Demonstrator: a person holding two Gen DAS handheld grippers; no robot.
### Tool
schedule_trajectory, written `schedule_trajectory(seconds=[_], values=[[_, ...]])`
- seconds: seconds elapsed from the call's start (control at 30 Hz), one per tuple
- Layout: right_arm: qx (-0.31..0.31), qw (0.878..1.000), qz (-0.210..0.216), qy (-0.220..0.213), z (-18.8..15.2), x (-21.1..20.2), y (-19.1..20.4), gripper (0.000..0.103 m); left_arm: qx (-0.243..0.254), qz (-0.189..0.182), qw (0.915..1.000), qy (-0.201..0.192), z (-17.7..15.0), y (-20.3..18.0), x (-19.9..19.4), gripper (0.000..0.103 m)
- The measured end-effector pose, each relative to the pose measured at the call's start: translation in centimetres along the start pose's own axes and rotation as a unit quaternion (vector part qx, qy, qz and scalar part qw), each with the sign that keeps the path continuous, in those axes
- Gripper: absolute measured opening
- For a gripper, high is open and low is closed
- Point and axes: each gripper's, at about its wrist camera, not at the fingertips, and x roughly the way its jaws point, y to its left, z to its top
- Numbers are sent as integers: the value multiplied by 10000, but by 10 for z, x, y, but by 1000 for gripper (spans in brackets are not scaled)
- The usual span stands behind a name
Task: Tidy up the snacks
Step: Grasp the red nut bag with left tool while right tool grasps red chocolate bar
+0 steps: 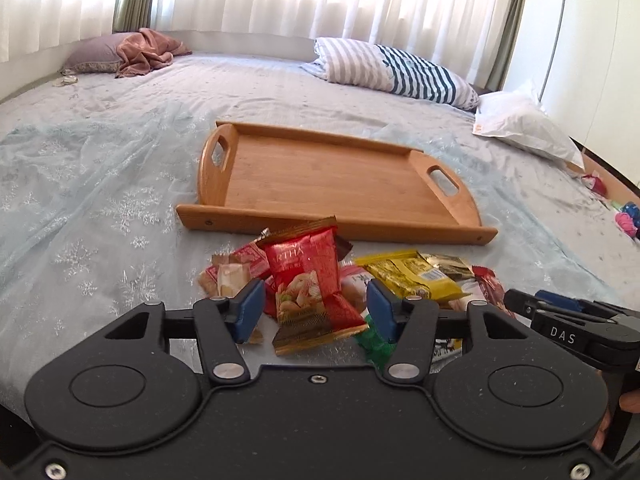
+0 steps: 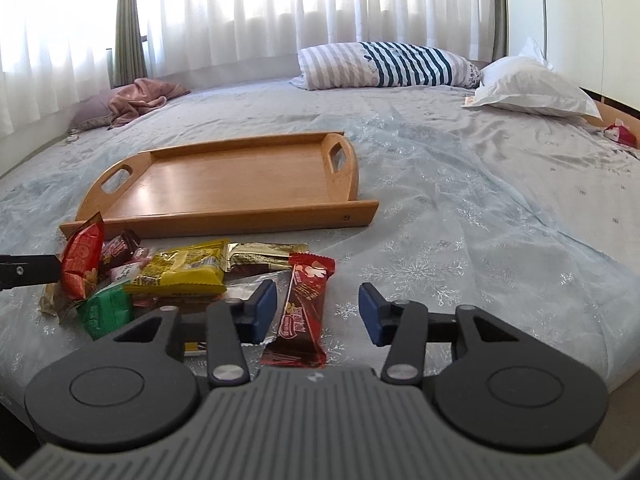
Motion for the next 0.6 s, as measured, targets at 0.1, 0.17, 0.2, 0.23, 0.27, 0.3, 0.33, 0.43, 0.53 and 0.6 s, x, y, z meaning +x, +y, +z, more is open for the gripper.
schedule_trajectory(seconds=[0.1, 0.17, 0.2, 0.23, 0.27, 0.3, 0.33, 0.43, 0.53, 0.6], values=[[91, 9999, 45, 100, -1, 8, -4, 48, -3, 175, 9998, 101, 0, -2, 12, 56], [105, 9998, 75, 133, -3, 11, -3, 48, -83, 223, 9995, 191, 0, -2, 21, 56], [100, 9998, 90, 145, -3, 12, -2, 48, -127, 238, 9993, 240, 0, -1, 27, 56], [87, 9998, 105, 158, -3, 13, -1, 47, -163, 241, 9992, 264, 0, -1, 30, 56], [69, 9997, 122, 175, -5, 14, 1, 47, -193, 248, 9991, 301, -1, 0, 34, 56], [62, 9997, 132, 187, -5, 15, 2, 47, -215, 243, 9989, 326, -1, -1, 37, 55], [46, 9997, 126, 191, -5, 16, 3, 45, -234, 240, 9988, 343, -1, 0, 40, 55], [15, 9998, 65, 199, -5, 20, 4, 42, -337, 224, 9982, 442, -2, 1, 49, 51], [76, 9996, 97, 245, -5, 24, 3, 36, -419, 190, 9977, 503, -2, 2, 55, 45], [74, 9994, 122, 309, -5, 26, 3, 28, -368, 190, 9979, 496, -1, 1, 54, 44]])
